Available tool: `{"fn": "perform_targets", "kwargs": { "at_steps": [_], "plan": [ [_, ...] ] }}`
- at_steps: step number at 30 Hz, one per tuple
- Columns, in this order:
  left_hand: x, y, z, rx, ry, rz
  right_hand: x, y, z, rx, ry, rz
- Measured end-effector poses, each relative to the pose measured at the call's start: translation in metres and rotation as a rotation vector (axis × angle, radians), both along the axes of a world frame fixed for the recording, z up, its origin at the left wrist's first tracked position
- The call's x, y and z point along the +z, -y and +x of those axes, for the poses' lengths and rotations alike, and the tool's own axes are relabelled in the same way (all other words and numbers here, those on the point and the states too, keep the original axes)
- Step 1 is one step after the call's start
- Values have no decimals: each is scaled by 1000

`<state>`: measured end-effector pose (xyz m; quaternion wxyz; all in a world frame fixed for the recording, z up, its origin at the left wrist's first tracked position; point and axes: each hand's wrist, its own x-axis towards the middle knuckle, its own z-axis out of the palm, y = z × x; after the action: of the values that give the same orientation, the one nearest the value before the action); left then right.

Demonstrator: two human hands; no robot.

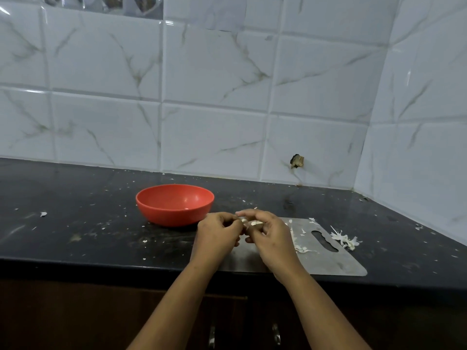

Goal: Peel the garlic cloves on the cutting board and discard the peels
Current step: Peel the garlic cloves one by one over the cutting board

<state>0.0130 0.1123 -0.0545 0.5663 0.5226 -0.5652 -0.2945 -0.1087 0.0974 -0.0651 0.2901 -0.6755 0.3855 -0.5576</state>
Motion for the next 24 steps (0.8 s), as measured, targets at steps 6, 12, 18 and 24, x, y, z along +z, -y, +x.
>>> {"fn": "perform_targets", "kwargs": {
  "at_steps": [6, 12, 18, 24],
  "plan": [
    [1, 3, 2, -7, -175, 49, 2, -1, -2, 92, 136, 49],
    [2, 6, 3, 52, -228, 79, 4, 2, -7, 103, 387, 151],
    [-2, 9, 2, 96, -56, 59, 4, 1, -6, 91, 397, 185],
    [-5, 14, 2, -32, -87, 53, 4, 2, -6, 68, 345, 189]
  ]
}}
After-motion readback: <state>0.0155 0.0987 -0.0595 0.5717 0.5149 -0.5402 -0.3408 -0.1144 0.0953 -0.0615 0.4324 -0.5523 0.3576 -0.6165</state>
